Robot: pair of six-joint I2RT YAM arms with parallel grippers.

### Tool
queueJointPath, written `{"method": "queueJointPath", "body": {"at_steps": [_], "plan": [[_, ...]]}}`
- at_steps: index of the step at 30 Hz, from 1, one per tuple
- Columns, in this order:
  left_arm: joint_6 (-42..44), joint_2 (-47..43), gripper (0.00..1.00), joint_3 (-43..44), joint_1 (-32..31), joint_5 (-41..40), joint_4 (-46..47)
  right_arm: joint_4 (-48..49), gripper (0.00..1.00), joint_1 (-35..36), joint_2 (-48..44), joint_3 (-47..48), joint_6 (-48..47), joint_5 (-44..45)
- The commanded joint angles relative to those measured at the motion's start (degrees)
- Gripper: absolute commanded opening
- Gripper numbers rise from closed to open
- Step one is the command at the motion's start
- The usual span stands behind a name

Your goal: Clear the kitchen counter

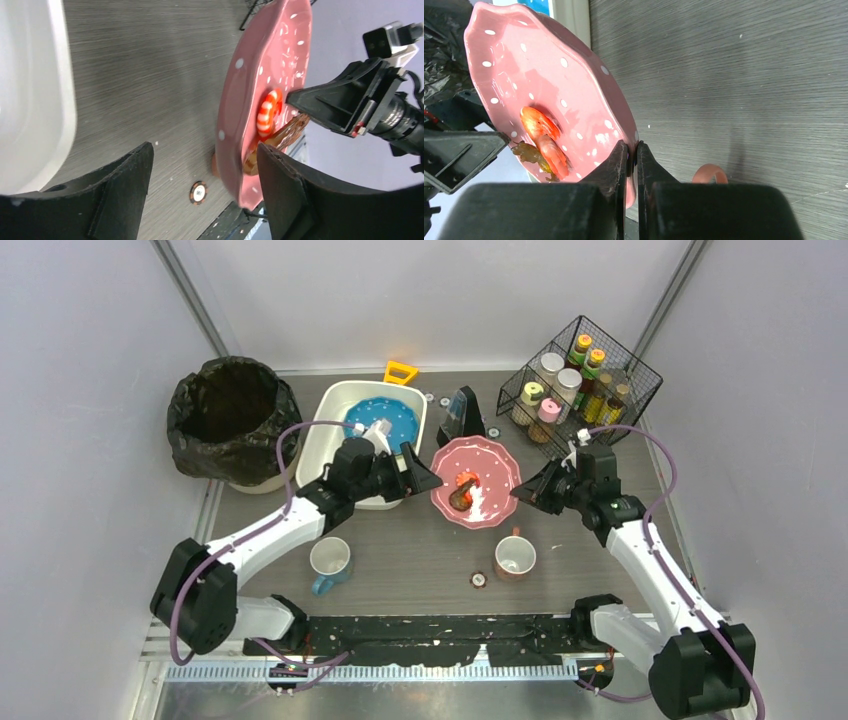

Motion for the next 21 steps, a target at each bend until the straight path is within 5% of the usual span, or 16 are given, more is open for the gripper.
{"method": "queueJointPath", "body": {"at_steps": [1, 11, 17, 21], "plan": [[-3.15, 1.33, 0.73, 2.85, -1.26, 2.79, 9.07, 5.85, 0.05, -0.03, -3.81, 4.66, 2.73, -6.30], [-6.94, 4.13, 0.49, 1.70, -3.13, 4.29, 14.56, 5.20, 0.05, 0.02, -5.81, 5.11, 3.39, -8.52], [-9.25, 2.42, 0.20, 0.37, -3.13, 4.43, 17.10, 3.95, 0.05, -0.01, -6.43, 5.77, 1.69, -7.96], [-11.46, 0.05, 0.00, -0.82, -3.12, 4.48, 18.54, 1.47, 0.21, -0.03, -7.73, 6.88, -1.29, -5.59]]}}
